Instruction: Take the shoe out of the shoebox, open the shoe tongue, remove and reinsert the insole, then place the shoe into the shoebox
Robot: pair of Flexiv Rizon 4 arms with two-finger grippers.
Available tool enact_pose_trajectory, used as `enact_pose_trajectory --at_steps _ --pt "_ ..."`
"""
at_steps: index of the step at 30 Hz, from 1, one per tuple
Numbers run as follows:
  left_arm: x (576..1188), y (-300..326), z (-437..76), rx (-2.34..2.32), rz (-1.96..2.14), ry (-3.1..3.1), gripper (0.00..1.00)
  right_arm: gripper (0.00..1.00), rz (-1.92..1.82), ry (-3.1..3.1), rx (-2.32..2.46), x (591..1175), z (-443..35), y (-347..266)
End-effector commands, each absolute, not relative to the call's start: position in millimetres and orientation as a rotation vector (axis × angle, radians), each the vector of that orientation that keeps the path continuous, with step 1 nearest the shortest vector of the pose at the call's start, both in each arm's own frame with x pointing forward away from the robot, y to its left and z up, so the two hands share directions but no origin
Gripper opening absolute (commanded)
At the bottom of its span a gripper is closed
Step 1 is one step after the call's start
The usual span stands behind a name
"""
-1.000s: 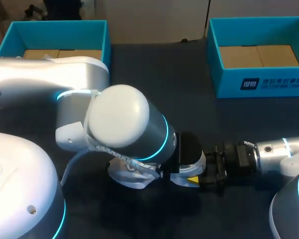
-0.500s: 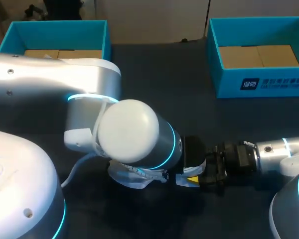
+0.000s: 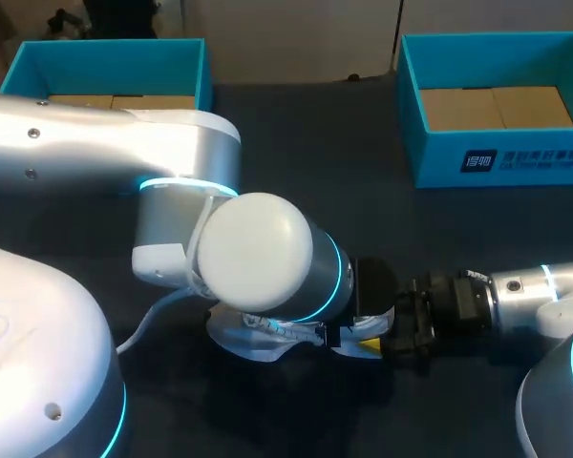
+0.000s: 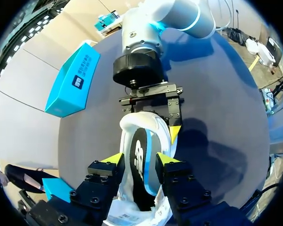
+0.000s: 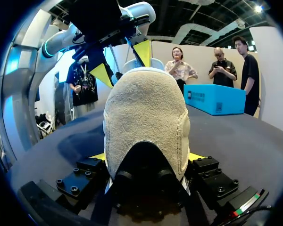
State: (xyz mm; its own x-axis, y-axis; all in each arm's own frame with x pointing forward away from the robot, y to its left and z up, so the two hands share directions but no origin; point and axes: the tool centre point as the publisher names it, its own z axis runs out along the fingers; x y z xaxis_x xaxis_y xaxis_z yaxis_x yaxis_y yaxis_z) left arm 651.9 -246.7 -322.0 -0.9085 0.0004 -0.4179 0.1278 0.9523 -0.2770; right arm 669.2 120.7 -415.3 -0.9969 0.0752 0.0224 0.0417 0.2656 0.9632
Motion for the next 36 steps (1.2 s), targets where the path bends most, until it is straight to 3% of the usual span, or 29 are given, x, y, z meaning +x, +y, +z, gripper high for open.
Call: enact_pose_trajectory --at_steps 1,16,19,20,21,36 --pt "652.7 -248.6 -327.0 0.1 -0.416 2.685 0.42 0.0 1.878 2.48 0.115 668.6 -414.4 121.3" --pt "656.0 -248.0 -330.5 0.11 -0.411 2.673 0.35 0.0 1.878 2.48 0.115 668.6 -414.4 121.3" --pt "657.7 -249.0 -332.1 0.106 -0.405 2.675 0.26 0.0 1.878 2.48 0.115 668.6 -414.4 121.3" --pt "658.1 -249.4 -332.6 0.106 -0.403 2.676 0.08 0.0 1.878 2.48 0.115 668.6 -414.4 121.3" --pt "658.2 -249.5 -332.8 0.106 -0.404 2.678 0.0 0.0 1.878 2.48 0.115 668.6 -414.4 121.3" --pt "659.9 -252.5 -321.0 -0.036 -0.517 2.645 0.0 0.0 1.878 2.48 0.115 668.6 -414.4 121.3"
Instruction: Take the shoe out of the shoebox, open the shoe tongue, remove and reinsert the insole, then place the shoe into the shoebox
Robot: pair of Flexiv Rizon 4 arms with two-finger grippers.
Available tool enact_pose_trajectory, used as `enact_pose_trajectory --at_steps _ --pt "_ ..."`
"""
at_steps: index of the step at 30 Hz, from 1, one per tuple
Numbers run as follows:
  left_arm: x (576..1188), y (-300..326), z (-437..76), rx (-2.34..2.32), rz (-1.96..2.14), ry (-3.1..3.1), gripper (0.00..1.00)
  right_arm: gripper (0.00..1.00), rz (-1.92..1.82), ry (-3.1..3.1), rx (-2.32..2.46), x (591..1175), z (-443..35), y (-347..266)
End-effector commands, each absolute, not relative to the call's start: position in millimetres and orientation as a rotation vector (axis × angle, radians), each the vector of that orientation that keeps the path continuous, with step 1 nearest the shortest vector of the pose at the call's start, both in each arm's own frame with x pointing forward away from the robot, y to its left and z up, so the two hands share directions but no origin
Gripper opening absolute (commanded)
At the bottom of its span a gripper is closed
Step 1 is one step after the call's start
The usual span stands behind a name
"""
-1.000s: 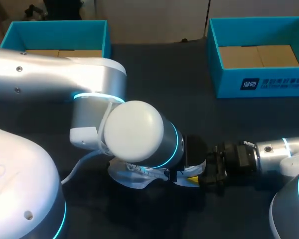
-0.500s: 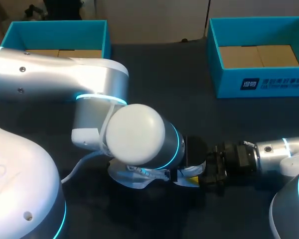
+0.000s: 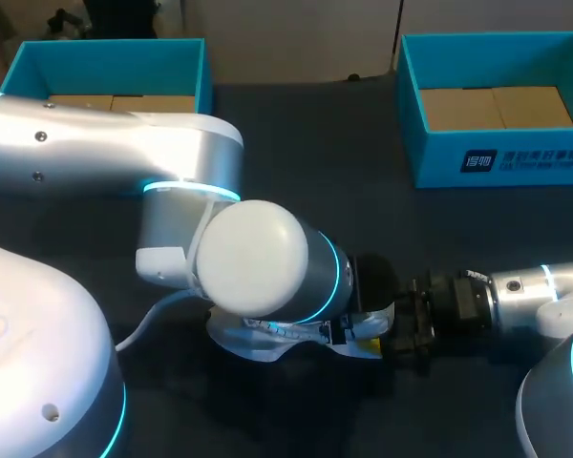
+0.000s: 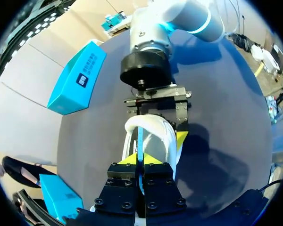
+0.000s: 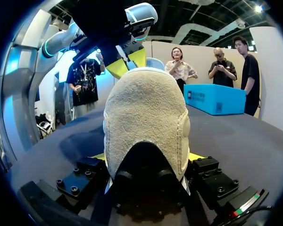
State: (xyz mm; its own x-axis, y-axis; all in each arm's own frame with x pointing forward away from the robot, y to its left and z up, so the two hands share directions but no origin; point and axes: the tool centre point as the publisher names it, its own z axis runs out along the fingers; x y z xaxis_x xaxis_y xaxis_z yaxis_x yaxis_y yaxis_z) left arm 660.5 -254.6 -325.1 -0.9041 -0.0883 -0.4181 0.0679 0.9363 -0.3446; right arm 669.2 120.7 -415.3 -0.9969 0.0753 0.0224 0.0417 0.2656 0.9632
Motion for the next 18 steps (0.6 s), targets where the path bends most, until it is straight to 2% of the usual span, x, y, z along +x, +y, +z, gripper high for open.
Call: enact_pose_trajectory --at_steps 1,18 --pt "660.3 -253.7 -319.3 -0.053 -0.524 2.641 0.0 0.0 1.878 2.48 0.115 668.6 -414.4 121.3" --pt "660.4 -273.6 -306.2 -0.162 -0.578 2.597 0.0 0.0 1.878 2.48 0.115 668.6 -414.4 121.3"
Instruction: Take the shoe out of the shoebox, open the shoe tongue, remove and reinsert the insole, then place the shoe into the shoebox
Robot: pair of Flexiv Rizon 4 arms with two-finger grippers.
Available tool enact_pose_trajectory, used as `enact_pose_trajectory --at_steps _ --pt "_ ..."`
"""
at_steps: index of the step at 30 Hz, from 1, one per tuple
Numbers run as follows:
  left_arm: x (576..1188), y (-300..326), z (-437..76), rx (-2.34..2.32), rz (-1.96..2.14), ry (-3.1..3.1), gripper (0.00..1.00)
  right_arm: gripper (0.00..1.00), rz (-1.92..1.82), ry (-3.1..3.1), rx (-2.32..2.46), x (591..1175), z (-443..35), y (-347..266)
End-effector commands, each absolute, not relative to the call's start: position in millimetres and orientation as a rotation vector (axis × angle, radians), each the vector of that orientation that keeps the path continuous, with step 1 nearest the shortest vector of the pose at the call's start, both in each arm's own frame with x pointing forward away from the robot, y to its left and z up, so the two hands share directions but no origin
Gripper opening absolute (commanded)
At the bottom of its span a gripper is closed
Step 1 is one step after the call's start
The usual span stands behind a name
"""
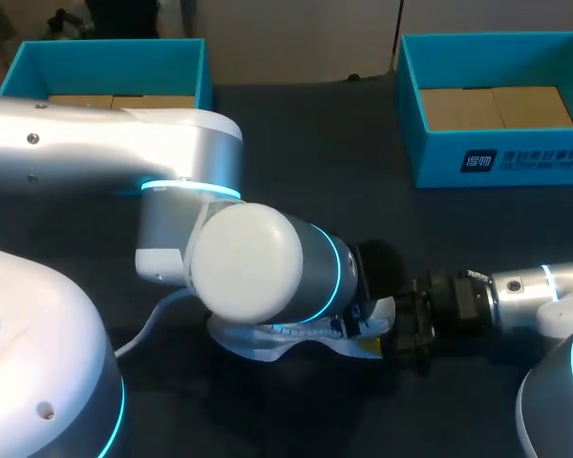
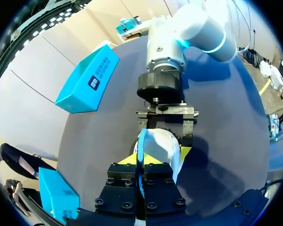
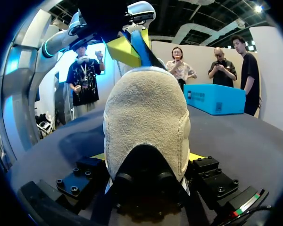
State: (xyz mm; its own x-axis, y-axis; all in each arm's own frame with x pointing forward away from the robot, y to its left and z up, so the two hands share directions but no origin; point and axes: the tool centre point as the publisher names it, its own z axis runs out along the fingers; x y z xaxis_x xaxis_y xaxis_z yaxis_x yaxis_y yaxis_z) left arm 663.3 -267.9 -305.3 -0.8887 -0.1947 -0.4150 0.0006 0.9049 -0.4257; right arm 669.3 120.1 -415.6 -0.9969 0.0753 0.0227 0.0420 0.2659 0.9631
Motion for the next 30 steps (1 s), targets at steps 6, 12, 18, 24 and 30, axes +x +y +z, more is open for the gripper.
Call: enact_pose_trajectory --at_steps 6,12,18,24,30 --pt "660.7 -278.0 -308.2 -0.173 -0.572 2.583 0.0 0.0 1.878 2.48 0.115 668.6 -414.4 121.3" --pt "662.1 -279.2 -308.4 -0.183 -0.573 2.579 0.0 0.0 1.878 2.48 0.115 668.6 -414.4 121.3" --pt "658.7 -276.1 -307.5 -0.141 -0.582 2.586 0.29 0.0 1.878 2.48 0.115 668.6 -414.4 121.3" --pt "654.9 -267.6 -307.4 -0.119 -0.586 2.591 0.4 0.0 1.878 2.48 0.115 668.6 -414.4 121.3" --pt "648.7 -255.9 -307.8 -0.107 -0.612 2.569 0.4 0.0 1.878 2.48 0.115 668.6 -414.4 121.3"
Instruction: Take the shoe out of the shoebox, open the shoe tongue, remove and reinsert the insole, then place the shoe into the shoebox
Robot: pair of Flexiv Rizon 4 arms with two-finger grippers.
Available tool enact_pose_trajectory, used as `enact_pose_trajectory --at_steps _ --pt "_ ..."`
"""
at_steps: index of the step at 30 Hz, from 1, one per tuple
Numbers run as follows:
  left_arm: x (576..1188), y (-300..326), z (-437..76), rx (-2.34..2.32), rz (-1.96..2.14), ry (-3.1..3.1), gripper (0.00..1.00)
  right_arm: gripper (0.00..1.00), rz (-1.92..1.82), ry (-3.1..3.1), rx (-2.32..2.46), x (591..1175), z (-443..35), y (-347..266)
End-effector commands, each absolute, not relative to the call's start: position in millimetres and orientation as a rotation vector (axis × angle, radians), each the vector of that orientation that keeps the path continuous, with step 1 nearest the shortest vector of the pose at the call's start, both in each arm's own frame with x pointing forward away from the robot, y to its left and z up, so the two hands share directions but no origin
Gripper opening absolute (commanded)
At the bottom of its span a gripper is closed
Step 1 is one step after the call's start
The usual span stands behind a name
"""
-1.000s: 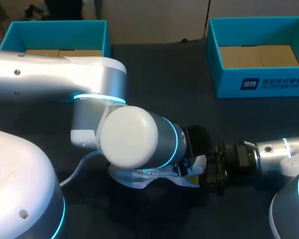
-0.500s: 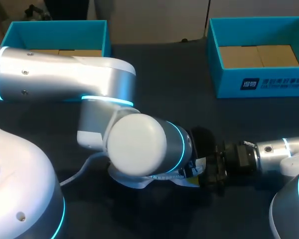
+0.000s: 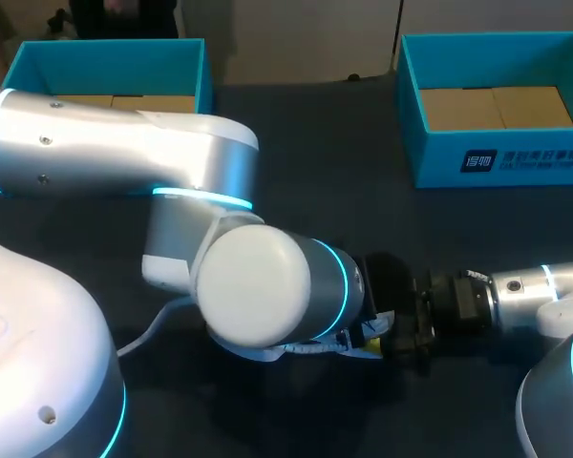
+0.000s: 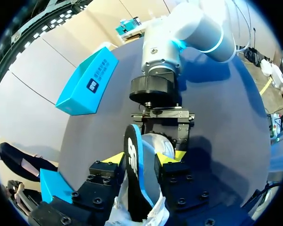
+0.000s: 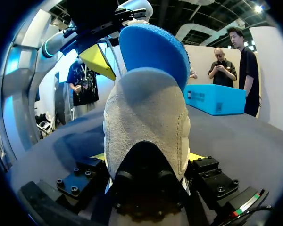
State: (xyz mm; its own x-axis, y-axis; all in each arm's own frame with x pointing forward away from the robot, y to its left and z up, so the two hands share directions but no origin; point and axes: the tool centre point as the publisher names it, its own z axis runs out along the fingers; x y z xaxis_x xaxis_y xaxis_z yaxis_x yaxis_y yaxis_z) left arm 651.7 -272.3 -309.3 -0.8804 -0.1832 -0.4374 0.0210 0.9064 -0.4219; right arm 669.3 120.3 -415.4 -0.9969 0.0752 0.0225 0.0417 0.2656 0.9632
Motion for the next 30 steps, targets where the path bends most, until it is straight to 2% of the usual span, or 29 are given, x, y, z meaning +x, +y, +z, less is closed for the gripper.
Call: enact_pose_trajectory --at_steps 1,30 --pt "648.2 -254.4 -308.6 -0.105 -0.611 2.562 0.4 0.0 1.878 2.48 0.115 668.6 -414.4 121.3" --pt "643.6 -242.2 -315.6 -0.109 -0.657 2.413 0.37 0.0 1.878 2.48 0.115 668.6 -414.4 121.3"
